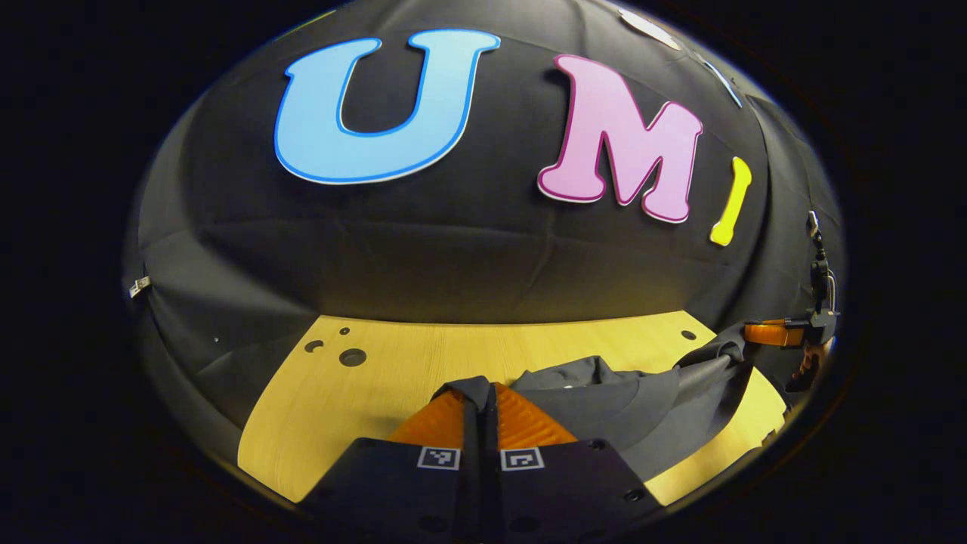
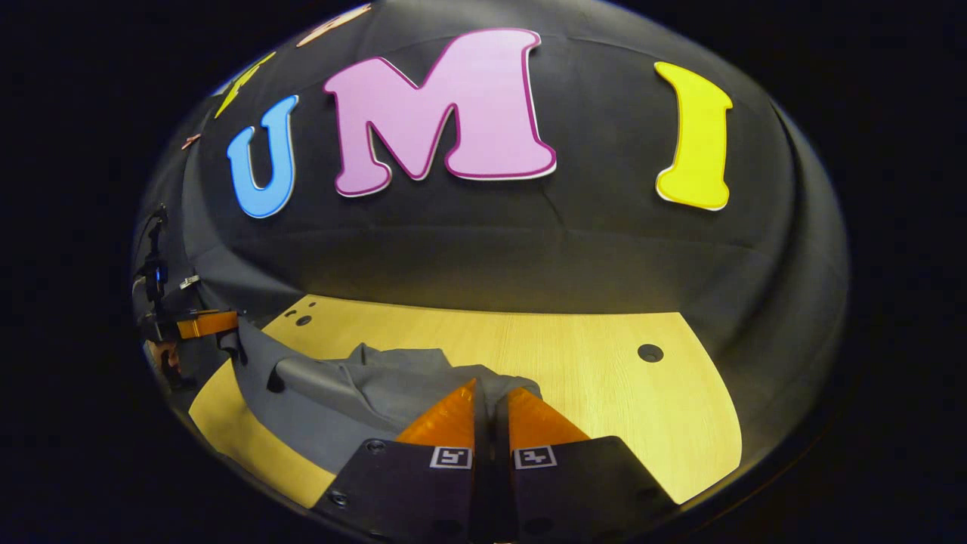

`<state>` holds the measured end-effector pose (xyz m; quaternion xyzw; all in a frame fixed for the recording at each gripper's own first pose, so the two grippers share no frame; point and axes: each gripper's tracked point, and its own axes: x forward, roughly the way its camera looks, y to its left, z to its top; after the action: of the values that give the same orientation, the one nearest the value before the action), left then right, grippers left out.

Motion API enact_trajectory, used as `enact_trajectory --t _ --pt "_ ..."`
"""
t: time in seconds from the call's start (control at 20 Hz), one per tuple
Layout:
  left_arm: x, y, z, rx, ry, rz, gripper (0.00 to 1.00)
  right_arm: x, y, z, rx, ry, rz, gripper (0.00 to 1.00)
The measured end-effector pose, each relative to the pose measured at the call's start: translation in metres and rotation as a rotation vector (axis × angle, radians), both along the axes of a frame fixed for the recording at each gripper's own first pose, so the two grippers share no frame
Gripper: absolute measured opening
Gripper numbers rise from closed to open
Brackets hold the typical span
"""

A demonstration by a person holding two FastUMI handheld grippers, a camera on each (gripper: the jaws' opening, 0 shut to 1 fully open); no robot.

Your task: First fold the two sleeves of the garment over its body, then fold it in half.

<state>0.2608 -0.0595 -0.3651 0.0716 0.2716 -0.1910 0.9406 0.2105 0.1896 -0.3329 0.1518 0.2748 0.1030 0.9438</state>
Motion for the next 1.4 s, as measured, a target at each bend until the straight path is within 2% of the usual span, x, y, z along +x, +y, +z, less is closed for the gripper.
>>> enact_trajectory --t 0.25,0.4,0.6,0.75,0.8,0.85,0.9,0.95,1.0,1.1,1.2,1.25,1.4 --pt "0.033 0.006 -0.050 0.031 0.035 0.060 0.05 0.038 0.019 -0.048 0.027 0.036 -0.034 0.06" --pt "0.043 0.011 -0.079 0.060 0.059 0.094 0.05 0.052 0.029 -0.078 0.002 0.064 -0.042 0.05" --pt "0.046 0.019 -0.124 0.133 0.109 0.104 0.05 0.049 0.041 -0.124 -0.056 0.145 -0.010 0.06" --pt "0.043 0.025 -0.148 0.193 0.145 0.095 0.05 0.048 0.046 -0.139 -0.076 0.165 0.020 0.06" --pt "0.043 0.026 -0.152 0.204 0.150 0.097 0.10 0.044 0.047 -0.147 -0.076 0.186 0.027 0.06" --pt "0.044 0.026 -0.155 0.211 0.150 0.101 0.06 0.041 0.048 -0.151 -0.072 0.208 0.034 0.08" --pt "0.044 0.027 -0.154 0.220 0.145 0.109 0.06 0.039 0.048 -0.156 -0.068 0.223 0.037 0.10" --pt "0.045 0.031 -0.152 0.234 0.128 0.120 0.07 0.037 0.047 -0.155 -0.059 0.229 0.036 0.15" --pt "0.045 0.028 -0.150 0.229 0.118 0.117 0.16 0.037 0.046 -0.152 -0.047 0.232 0.028 0.18" --pt "0.042 0.025 -0.142 0.219 0.101 0.120 0.52 0.033 0.038 -0.146 -0.050 0.235 -0.002 0.23" --pt "0.035 0.023 -0.133 0.212 0.095 0.112 0.87 0.025 0.034 -0.135 -0.047 0.233 -0.007 0.49" --pt "0.031 0.023 -0.129 0.219 0.086 0.101 0.91 0.020 0.034 -0.129 -0.038 0.227 -0.008 0.62" --pt "0.015 0.016 -0.105 0.232 0.048 0.052 0.99 0.004 0.035 -0.105 -0.006 0.202 0.007 0.74"
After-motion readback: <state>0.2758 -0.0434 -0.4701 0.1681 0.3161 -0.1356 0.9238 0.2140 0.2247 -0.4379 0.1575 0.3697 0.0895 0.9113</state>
